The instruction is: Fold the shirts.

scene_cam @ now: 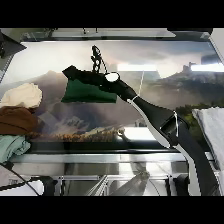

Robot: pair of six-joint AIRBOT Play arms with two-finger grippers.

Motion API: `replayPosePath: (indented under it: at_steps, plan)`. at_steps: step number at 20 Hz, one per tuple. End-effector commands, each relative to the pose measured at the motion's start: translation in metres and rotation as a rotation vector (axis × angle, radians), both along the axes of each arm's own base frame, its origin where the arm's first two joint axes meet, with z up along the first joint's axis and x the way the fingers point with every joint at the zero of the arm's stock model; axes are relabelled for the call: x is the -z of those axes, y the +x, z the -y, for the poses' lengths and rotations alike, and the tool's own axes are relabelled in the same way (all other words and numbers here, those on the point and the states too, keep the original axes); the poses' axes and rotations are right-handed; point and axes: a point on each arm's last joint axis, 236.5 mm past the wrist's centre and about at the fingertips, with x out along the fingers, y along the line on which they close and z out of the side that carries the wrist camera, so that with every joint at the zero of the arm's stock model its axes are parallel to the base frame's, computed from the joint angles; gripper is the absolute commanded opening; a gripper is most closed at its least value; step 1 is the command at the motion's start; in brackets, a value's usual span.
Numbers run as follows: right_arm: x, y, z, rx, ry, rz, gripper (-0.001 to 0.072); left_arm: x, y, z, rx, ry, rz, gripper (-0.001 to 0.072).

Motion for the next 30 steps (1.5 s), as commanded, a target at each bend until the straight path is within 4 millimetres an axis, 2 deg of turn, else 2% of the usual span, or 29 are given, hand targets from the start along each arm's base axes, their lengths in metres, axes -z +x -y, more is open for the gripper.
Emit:
replayPosePath:
  at_steps: [1, 2, 3, 4, 5, 7, 8, 9, 10, 11, 12, 14, 17, 19, 23, 24, 25, 26, 27, 30]
  plan:
    - [-0.035, -0.019, 0.016, -0.147, 0.030, 0.076, 0.0114, 0.023, -0.016, 0.006, 0.005, -0.025, -0.070, 0.0013]
    - [-0.049, -0.020, 0.032, -0.188, 0.024, 0.103, 0.0022, 0.032, -0.019, 0.010, 0.015, -0.032, -0.094, 0.0013]
    - [-0.057, -0.015, 0.053, -0.205, 0.004, 0.092, 0.0021, 0.039, -0.021, 0.013, 0.021, -0.039, -0.113, 0.0013]
    - [-0.057, -0.008, 0.083, -0.209, -0.052, 0.057, 0.0021, 0.045, -0.023, 0.017, 0.031, -0.043, -0.129, 0.0013]
    - [-0.049, -0.002, 0.116, -0.208, -0.141, 0.016, 0.0020, 0.049, -0.024, 0.020, 0.042, -0.042, -0.134, 0.0013]
    - [-0.012, 0.005, 0.195, -0.184, -0.381, -0.112, 0.0020, 0.052, -0.028, 0.022, 0.067, -0.036, -0.141, 0.0013]
    - [0.009, 0.003, 0.226, -0.177, -0.462, -0.181, 0.0020, 0.052, -0.029, 0.023, 0.075, -0.033, -0.139, 0.0013]
    - [0.031, -0.001, 0.247, -0.172, -0.500, -0.263, 0.0022, 0.052, -0.030, 0.023, 0.079, -0.032, -0.142, 0.0013]
    - [0.054, -0.005, 0.258, -0.161, -0.509, -0.345, 0.0086, 0.053, -0.031, 0.024, 0.086, -0.030, -0.142, 0.0013]
    - [0.077, -0.007, 0.264, -0.141, -0.505, -0.417, 0.0531, 0.053, -0.032, 0.025, 0.094, -0.028, -0.142, 0.0013]
    - [0.097, -0.004, 0.266, -0.112, -0.501, -0.461, 0.0700, 0.053, -0.033, 0.026, 0.100, -0.025, -0.140, 0.0013]
    - [0.134, 0.008, 0.263, -0.054, -0.478, -0.527, 0.0700, 0.053, -0.033, 0.028, 0.112, -0.019, -0.133, 0.0013]
    - [0.165, 0.015, 0.234, -0.033, -0.314, -0.623, 0.0700, 0.054, -0.037, 0.031, 0.143, -0.008, -0.129, 0.0013]
    - [0.167, 0.008, 0.204, -0.085, -0.189, -0.648, 0.0700, 0.054, -0.037, 0.031, 0.149, -0.003, -0.124, 0.0013]
    - [0.146, -0.007, 0.134, -0.154, -0.060, -0.563, 0.0699, 0.054, -0.036, 0.030, 0.156, 0.007, -0.109, 0.0013]
    - [0.139, -0.006, 0.120, -0.142, -0.032, -0.537, 0.0650, 0.054, -0.035, 0.030, 0.154, 0.007, -0.108, 0.0013]
    - [0.129, -0.004, 0.109, -0.134, 0.015, -0.519, 0.0384, 0.054, -0.035, 0.030, 0.154, 0.007, -0.108, 0.0013]
    - [0.111, 0.000, 0.103, -0.137, 0.087, -0.499, 0.0066, 0.054, -0.036, 0.030, 0.156, 0.007, -0.109, 0.0013]
    - [0.094, 0.005, 0.102, -0.142, 0.137, -0.472, 0.0021, 0.054, -0.037, 0.031, 0.158, 0.006, -0.112, 0.0013]
    - [0.037, 0.018, 0.119, -0.149, 0.143, -0.365, 0.0020, 0.055, -0.040, 0.032, 0.168, 0.005, -0.121, 0.0013]
